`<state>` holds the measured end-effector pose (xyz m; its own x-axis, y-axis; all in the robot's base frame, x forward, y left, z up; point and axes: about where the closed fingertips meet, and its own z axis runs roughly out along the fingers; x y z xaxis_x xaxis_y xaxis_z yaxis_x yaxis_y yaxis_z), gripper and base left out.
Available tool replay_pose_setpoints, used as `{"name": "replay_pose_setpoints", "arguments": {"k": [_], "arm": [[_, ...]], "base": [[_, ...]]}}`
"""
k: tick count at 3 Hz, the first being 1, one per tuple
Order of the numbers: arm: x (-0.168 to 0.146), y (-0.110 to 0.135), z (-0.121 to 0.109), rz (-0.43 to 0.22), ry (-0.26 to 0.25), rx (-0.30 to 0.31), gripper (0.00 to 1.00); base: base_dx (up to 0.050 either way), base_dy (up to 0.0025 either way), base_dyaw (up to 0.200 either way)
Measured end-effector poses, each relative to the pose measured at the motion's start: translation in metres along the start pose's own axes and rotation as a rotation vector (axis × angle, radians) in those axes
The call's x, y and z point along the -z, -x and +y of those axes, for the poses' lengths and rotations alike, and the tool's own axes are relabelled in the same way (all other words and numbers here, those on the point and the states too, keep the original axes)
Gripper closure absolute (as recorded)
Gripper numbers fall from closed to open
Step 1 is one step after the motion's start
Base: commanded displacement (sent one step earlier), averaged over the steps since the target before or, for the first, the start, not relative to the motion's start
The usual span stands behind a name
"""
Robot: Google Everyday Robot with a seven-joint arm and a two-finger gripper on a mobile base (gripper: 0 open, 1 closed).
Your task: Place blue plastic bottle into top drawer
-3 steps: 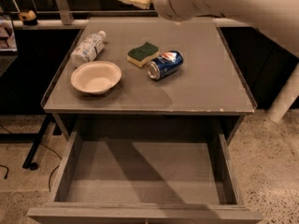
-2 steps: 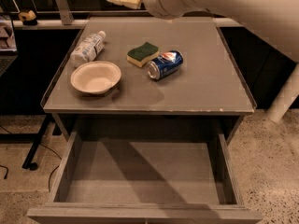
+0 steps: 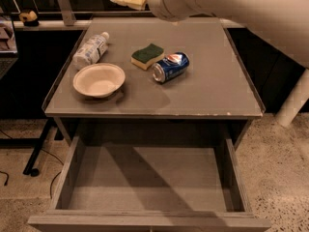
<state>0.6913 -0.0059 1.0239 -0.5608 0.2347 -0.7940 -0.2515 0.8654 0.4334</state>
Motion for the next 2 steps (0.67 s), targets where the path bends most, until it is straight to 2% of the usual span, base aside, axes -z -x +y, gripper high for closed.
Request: {"name": "replay_pose_setpoints", "arguments": {"k": [1,2], "arm": [[-0.023,0.0,0.0,0.023,-0.024,-0.033,0.0],[-0.049,0.002,0.009,0.062,-0.049,-0.02,0.0]], "base": [[0.0,0.0,0.0],[0.0,0.0,0.0]]}}
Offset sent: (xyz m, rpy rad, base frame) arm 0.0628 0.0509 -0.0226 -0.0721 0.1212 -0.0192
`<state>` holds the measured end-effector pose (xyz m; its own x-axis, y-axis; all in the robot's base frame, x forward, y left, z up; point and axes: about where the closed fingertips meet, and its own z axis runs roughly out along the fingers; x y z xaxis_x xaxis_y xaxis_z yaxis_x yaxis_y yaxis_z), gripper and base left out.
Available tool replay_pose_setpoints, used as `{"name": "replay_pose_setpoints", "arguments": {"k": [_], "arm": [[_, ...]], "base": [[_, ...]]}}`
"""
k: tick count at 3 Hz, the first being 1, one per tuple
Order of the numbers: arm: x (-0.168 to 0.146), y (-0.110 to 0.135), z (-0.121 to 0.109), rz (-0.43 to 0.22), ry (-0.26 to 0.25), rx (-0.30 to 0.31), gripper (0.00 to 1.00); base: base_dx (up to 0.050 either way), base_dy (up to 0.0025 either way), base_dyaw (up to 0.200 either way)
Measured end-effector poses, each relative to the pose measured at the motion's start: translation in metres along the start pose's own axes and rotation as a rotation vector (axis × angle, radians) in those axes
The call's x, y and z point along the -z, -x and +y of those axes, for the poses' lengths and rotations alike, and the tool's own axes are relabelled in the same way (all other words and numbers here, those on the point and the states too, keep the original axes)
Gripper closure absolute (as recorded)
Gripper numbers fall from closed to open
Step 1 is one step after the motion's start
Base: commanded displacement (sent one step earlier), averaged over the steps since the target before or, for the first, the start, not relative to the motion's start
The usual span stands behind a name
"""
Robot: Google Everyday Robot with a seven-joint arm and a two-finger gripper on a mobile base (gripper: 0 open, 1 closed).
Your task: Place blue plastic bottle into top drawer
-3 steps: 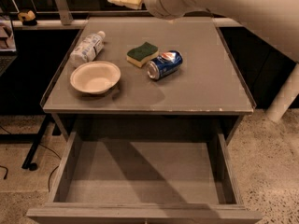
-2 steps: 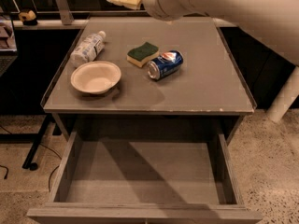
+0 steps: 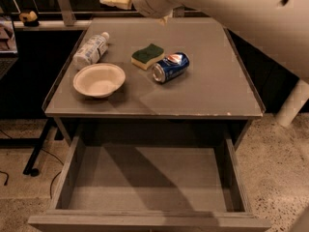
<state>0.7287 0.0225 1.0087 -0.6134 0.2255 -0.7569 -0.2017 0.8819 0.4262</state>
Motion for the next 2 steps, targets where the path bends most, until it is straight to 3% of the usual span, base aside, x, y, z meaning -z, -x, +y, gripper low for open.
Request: {"name": "replay_pose_setpoints", "arguments": {"k": [1,2], "arm": [[-0.018,0.002,0.01,0.036,-0.023,0.026,0.0],[-0.045,-0.022,0.01,0.144,-0.017,0.04,0.0]], "base": [[0.0,0.0,0.0],[0.0,0.0,0.0]]}}
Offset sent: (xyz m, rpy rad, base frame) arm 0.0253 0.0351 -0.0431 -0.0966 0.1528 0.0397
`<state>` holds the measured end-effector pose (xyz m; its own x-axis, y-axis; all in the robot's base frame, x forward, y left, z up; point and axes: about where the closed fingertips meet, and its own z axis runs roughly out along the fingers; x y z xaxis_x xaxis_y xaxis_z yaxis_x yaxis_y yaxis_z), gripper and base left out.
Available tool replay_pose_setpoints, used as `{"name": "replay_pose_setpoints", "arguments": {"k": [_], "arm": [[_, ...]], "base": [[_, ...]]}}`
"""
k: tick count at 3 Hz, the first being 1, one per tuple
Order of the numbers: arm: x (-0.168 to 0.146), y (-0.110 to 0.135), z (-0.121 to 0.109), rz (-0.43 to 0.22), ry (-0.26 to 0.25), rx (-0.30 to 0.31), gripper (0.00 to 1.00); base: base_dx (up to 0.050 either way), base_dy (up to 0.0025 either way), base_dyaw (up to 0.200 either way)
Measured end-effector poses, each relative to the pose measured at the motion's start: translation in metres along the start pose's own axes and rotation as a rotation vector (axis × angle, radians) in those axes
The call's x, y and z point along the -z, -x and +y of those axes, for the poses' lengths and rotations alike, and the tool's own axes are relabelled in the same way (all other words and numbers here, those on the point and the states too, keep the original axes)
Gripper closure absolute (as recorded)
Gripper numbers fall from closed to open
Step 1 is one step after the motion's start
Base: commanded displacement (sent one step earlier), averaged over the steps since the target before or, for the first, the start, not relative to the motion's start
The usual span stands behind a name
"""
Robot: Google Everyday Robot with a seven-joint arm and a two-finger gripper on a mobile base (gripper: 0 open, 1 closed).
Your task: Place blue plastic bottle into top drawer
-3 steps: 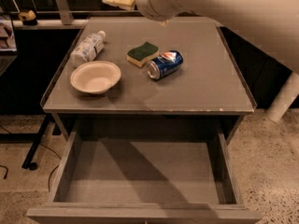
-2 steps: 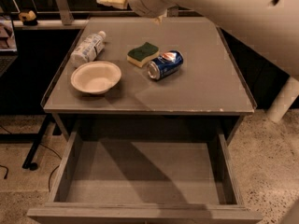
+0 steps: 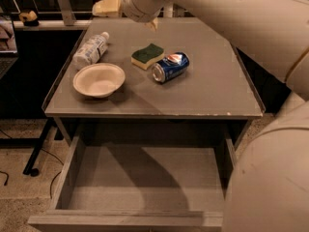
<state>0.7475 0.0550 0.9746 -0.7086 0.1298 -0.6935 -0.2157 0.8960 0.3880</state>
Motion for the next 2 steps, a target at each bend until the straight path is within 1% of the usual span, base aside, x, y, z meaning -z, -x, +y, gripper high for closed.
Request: {"name": "replay_pose_setpoints", "arguments": {"k": [1,2], "arm": [[0.001,0.0,0.0,-0.004,-0.006,0.001,0.0],[-0.017,-0.009,-0.008,0.049,-0.023,-0.04,0.0]], "base": [[0.0,0.0,0.0],[0.0,0.0,0.0]]}}
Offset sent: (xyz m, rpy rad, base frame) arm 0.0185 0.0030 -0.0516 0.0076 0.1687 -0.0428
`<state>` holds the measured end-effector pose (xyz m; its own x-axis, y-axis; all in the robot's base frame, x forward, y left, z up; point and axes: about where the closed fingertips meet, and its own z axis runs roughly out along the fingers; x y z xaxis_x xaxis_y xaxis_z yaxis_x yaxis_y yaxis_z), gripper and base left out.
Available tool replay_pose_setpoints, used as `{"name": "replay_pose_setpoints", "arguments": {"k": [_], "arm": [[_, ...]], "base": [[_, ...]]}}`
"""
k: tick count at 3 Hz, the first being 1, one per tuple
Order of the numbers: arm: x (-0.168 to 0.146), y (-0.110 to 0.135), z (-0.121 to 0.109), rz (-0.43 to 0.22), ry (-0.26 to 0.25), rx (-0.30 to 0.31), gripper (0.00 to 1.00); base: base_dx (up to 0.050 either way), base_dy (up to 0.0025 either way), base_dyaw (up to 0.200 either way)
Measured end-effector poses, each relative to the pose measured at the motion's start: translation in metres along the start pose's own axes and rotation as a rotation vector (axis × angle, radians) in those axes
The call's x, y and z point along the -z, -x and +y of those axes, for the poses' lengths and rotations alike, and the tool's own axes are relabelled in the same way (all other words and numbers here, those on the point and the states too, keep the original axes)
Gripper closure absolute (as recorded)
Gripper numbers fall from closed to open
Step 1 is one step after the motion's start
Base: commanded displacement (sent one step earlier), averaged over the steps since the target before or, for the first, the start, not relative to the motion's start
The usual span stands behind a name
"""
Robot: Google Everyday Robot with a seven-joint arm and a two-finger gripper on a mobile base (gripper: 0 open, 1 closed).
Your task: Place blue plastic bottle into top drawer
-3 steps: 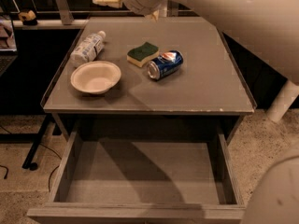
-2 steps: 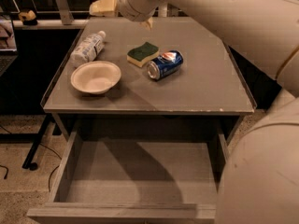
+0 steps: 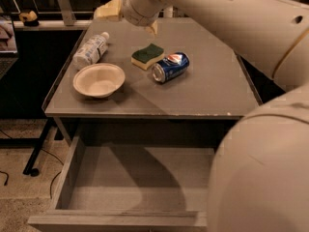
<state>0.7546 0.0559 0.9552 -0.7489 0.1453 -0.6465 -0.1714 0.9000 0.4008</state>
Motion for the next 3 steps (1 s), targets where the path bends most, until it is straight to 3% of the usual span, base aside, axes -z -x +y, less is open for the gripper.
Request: {"name": "replay_pose_setpoints", "arguments": {"k": [1,3], "arm": [[-0.02,-0.004,-0.002,0.05,-0.017,-0.023,0.0],[-0.035,0.002,0.026,0.094,0.061,-0.004,0.0]], "base": [[0.0,0.0,0.0],[0.0,0.0,0.0]]}}
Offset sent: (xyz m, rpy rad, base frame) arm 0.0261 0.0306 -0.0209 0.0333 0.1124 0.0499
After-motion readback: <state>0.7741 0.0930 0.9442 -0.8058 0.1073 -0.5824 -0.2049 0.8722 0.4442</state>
